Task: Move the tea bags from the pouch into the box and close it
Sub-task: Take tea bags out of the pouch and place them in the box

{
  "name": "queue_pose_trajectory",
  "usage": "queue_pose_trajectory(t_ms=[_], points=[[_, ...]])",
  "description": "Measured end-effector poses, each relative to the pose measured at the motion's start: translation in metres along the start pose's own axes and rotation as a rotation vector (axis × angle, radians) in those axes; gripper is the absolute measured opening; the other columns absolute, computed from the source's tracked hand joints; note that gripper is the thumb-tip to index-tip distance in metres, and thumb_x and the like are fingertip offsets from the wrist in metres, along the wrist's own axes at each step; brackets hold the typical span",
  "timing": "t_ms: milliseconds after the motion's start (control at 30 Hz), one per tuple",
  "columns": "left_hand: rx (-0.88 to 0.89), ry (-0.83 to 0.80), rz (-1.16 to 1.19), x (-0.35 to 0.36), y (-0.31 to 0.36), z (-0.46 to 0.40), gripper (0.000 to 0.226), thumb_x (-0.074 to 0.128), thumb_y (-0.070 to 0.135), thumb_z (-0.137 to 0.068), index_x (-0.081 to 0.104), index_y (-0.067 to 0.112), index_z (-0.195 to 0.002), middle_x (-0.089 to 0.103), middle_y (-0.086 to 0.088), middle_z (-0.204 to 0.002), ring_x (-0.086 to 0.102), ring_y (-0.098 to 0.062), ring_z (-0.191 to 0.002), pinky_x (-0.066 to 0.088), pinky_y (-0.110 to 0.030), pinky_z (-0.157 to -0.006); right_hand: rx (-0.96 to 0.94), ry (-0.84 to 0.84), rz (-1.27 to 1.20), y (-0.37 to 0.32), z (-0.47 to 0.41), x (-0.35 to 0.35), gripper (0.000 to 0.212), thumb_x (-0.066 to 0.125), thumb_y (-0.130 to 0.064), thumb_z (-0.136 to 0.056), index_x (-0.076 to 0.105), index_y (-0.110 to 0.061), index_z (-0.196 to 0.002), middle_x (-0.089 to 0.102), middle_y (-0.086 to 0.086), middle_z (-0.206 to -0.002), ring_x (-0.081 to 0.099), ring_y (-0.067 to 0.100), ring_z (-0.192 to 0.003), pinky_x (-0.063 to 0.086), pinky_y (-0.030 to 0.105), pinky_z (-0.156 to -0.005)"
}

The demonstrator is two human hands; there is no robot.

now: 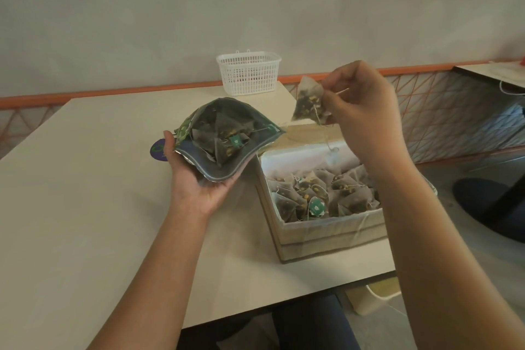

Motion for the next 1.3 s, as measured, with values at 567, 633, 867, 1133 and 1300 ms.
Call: queue_pose_trajectory(t_ms=[567, 633, 867, 1133, 1300], points=[[-0.012, -0.014, -0.018, 0.006, -0.007, 0.004, 0.083, 0.041, 0.08, -0.086, 0.065, 0.013, -0.129, 0.057, -0.027, -0.137, 0.055, -0.053, -0.122, 0.046, -0.065, -0.098, 0.387, -0.68, 0.578, 0.087, 0.047, 0.011, 0.028, 0.078, -0.023, -0.079, 0.063, -0.029, -0.102, 0.064, -0.004, -0.087, 0.059, 0.009, -0.07, 0.048, 0.02, -0.063], [-0.017, -0.02, -0.029, 0.006, -0.007, 0.004, 0.084, 0.04, 0.08, -0.086, 0.06, 0.015, -0.135, 0.056, -0.027, -0.138, 0.054, -0.052, -0.123, 0.044, -0.064, -0.101, 0.414, -0.735, 0.573, 0.089, 0.051, 0.015, 0.039, 0.081, -0.023, -0.074, 0.057, -0.028, -0.105, 0.062, -0.004, -0.085, 0.057, 0.01, -0.069, 0.045, 0.023, -0.061], [-0.011, -0.009, -0.042, 0.003, -0.006, 0.002, 0.082, 0.041, 0.08, -0.086, 0.059, 0.017, -0.136, 0.056, -0.026, -0.139, 0.053, -0.052, -0.125, 0.041, -0.062, -0.105, 0.409, -0.78, 0.698, 0.089, 0.05, 0.023, 0.053, 0.075, -0.057, -0.07, 0.052, -0.035, -0.112, 0.054, -0.014, -0.093, 0.054, 0.006, -0.082, 0.051, 0.033, -0.082], [-0.004, 0.004, -0.045, 0.001, -0.008, 0.001, 0.079, 0.042, 0.079, -0.086, 0.057, 0.02, -0.137, 0.057, -0.024, -0.138, 0.054, -0.049, -0.126, 0.04, -0.058, -0.109, 0.324, -0.445, 0.398, 0.074, 0.033, 0.056, 0.036, 0.057, -0.053, -0.089, 0.064, -0.026, -0.112, 0.067, -0.011, -0.094, 0.058, 0.006, -0.079, 0.043, 0.021, -0.063], [-0.012, 0.003, -0.052, 0.004, -0.007, 0.002, 0.081, 0.041, 0.079, -0.086, 0.056, 0.019, -0.138, 0.057, -0.024, -0.138, 0.054, -0.049, -0.126, 0.04, -0.059, -0.108, 0.221, -0.288, 0.291, 0.056, 0.027, 0.046, 0.021, 0.06, -0.039, -0.092, 0.062, -0.024, -0.078, 0.044, -0.011, -0.048, 0.035, 0.002, -0.04, 0.028, 0.011, -0.042]])
Point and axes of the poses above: each hand's wrist, its own z-axis away from the middle knuckle, its own x-axis out of the palm, y = z × x, the point moved 7 cm from there along -z, towards the middle knuckle
